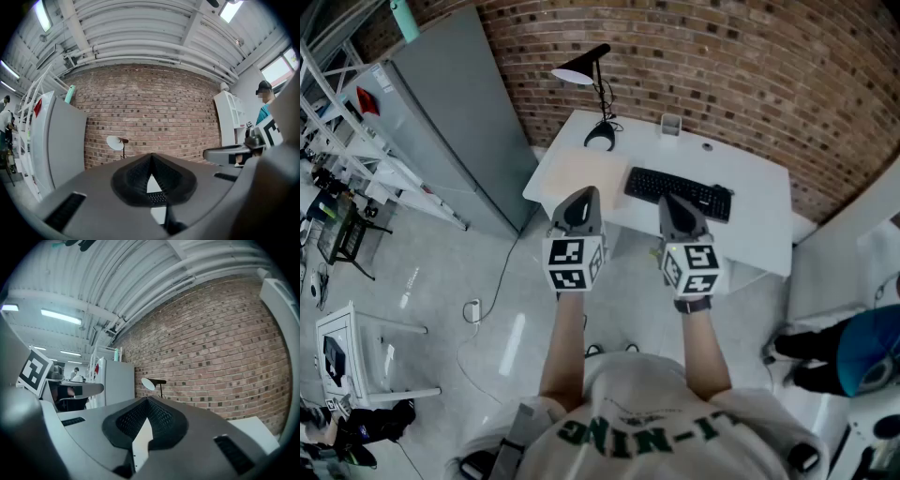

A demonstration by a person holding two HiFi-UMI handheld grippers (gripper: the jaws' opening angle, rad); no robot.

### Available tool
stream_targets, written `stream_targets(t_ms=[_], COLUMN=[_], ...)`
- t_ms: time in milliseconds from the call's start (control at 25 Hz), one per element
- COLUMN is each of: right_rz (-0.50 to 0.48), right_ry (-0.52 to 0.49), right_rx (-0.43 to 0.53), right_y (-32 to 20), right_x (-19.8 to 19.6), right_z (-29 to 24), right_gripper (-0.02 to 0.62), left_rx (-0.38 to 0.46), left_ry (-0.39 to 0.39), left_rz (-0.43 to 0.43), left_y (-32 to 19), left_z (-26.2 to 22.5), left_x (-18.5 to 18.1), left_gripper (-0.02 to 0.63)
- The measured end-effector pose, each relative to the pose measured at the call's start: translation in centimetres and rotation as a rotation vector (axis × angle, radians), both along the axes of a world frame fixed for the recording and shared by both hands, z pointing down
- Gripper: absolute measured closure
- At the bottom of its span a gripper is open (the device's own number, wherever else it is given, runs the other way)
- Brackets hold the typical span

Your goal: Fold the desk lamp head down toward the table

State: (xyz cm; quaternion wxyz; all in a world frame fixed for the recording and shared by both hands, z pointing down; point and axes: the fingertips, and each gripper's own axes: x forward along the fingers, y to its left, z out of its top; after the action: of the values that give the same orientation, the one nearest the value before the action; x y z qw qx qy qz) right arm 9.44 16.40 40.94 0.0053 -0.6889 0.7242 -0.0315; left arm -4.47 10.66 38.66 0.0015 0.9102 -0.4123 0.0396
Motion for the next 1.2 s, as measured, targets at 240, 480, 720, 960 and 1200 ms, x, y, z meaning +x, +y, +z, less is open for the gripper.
stream_targets(t_ms=[240, 480, 720, 960, 1200], right_rz=[-0.007, -0.014, -0.033, -0.083, -0.094], right_ry=[-0.008, -0.032, -0.006, 0.039, 0.054], right_rx=[-0.007, -0.028, -0.025, 0.023, -0.001], right_y=[0.7, -0.4, -5.0, -12.0, -19.2], right_x=[1.7, 1.9, 1.2, -0.3, -2.2], right_z=[1.3, 2.6, 2.9, 1.1, 0.8], right_gripper=[0.592, 0.592, 0.592, 0.591, 0.591], left_rx=[-0.003, -0.011, -0.031, -0.037, -0.026], left_ry=[-0.016, -0.027, -0.013, -0.004, 0.015], left_rz=[-0.002, -0.006, -0.003, -0.019, -0.048], left_y=[1.3, 0.5, -3.9, -10.6, -17.7], left_z=[1.4, 2.0, 3.1, 2.5, 1.6], left_x=[1.8, 2.3, 2.5, 1.5, -0.4], left_gripper=[0.607, 0.607, 0.607, 0.607, 0.607])
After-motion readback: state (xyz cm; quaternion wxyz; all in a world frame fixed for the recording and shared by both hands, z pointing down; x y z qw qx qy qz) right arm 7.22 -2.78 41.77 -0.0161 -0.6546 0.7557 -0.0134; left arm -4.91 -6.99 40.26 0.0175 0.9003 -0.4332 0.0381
